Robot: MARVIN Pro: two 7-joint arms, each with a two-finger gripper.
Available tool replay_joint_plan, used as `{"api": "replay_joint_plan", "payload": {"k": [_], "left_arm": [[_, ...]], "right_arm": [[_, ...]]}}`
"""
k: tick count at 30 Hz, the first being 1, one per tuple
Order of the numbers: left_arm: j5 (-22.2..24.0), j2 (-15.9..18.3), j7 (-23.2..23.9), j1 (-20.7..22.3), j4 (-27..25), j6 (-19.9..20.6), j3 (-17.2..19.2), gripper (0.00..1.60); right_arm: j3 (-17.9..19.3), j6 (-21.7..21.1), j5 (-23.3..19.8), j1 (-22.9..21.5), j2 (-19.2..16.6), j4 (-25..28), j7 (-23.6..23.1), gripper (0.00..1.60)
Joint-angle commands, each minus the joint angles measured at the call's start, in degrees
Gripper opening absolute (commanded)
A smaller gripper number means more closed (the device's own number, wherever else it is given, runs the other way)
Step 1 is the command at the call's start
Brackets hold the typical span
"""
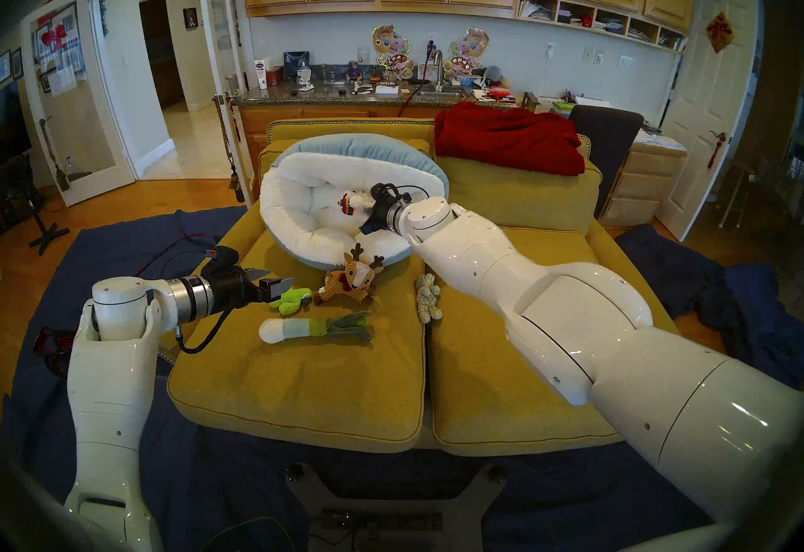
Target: Put toys into dog bed
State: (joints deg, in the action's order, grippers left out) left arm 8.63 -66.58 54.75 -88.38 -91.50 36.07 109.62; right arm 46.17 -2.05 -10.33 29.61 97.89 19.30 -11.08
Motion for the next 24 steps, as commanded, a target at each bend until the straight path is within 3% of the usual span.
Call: {"api": "replay_joint_plan", "payload": {"k": [1, 2, 5, 6, 7, 17, 24], "left_arm": [[0.3, 0.2, 0.1, 1.4, -1.2, -0.2, 0.2, 1.6], [0.3, 0.2, 0.1, 1.4, -1.2, -0.2, 0.2, 1.6], [0.3, 0.2, 0.1, 1.4, -1.2, -0.2, 0.2, 1.6], [0.3, 0.2, 0.1, 1.4, -1.2, -0.2, 0.2, 1.6], [0.3, 0.2, 0.1, 1.4, -1.2, -0.2, 0.2, 1.6], [0.4, 0.2, 0.2, 1.5, -1.3, -0.2, 0.2, 1.6], [0.4, 0.2, 0.2, 1.5, -1.4, -0.2, 0.2, 1.6]], "right_arm": [[0.2, 3.2, 0.2, -3.3, 2.1, -0.1, 0.7, 0.09], [0.2, 3.6, 0.3, -3.3, 2.2, -0.4, 0.7, 0.45], [0.2, 4.6, 0.5, -3.3, 2.4, -1.0, 0.8, 0.87], [0.2, 5.0, 0.5, -3.3, 2.4, -1.2, 0.8, 1.5], [0.2, 5.4, 0.6, -3.3, 2.4, -1.4, 0.8, 1.6], [1.7, 10.6, -0.2, -3.3, 1.0, -3.2, -0.8, 1.6], [6.3, 16.8, -4.7, -0.1, -3.3, -3.3, -7.2, 1.6]]}}
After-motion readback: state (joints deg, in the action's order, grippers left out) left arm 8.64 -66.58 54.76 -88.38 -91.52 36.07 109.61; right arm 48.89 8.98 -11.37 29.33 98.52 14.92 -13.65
